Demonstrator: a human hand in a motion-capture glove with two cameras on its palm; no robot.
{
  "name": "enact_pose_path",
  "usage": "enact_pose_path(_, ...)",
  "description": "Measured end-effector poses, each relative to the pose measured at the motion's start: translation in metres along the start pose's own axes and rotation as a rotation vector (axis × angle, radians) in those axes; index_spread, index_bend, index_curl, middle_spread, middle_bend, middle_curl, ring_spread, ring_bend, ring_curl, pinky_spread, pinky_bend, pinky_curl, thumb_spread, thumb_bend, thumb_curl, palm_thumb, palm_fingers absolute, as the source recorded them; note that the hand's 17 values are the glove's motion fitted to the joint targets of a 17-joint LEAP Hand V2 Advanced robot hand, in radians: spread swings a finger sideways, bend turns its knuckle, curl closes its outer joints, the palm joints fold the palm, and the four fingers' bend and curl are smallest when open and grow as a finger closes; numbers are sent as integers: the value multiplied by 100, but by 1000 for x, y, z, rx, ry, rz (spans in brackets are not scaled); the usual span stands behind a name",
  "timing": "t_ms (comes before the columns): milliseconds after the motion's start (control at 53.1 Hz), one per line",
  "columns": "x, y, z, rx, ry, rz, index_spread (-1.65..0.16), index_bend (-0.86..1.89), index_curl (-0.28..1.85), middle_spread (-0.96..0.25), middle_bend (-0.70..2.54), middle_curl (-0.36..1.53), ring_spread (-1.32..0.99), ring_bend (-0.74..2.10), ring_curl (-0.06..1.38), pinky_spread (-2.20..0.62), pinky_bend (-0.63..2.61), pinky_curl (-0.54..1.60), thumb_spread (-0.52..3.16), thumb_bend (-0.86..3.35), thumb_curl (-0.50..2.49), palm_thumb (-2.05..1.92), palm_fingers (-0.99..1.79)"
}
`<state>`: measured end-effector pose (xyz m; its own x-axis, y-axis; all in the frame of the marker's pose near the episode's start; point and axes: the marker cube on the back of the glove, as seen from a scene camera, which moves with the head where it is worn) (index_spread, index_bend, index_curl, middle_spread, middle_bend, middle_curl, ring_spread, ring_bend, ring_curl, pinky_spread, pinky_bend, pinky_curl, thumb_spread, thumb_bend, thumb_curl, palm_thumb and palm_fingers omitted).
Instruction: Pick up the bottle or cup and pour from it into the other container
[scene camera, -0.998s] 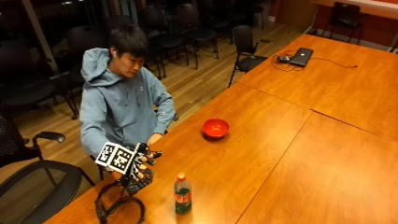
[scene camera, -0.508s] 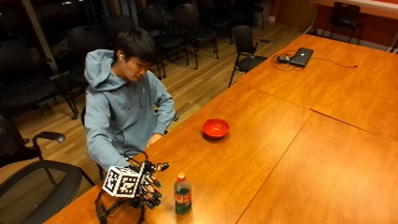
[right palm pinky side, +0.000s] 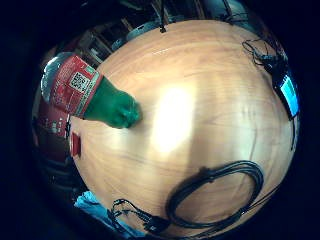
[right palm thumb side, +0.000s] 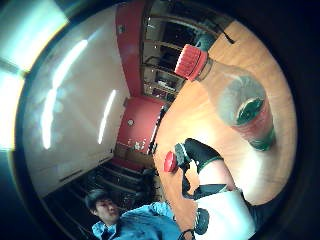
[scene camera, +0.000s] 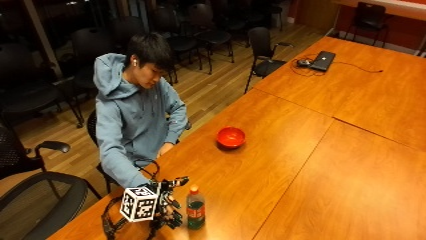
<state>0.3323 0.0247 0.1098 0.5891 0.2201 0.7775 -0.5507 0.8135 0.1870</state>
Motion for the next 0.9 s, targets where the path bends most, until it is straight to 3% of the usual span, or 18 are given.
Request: enact_pose_path(903,-6,-28,62,24,-214,74,-33,12,17,14,18,31,19,61,30,28,89,30,84,-3,36,59,2)
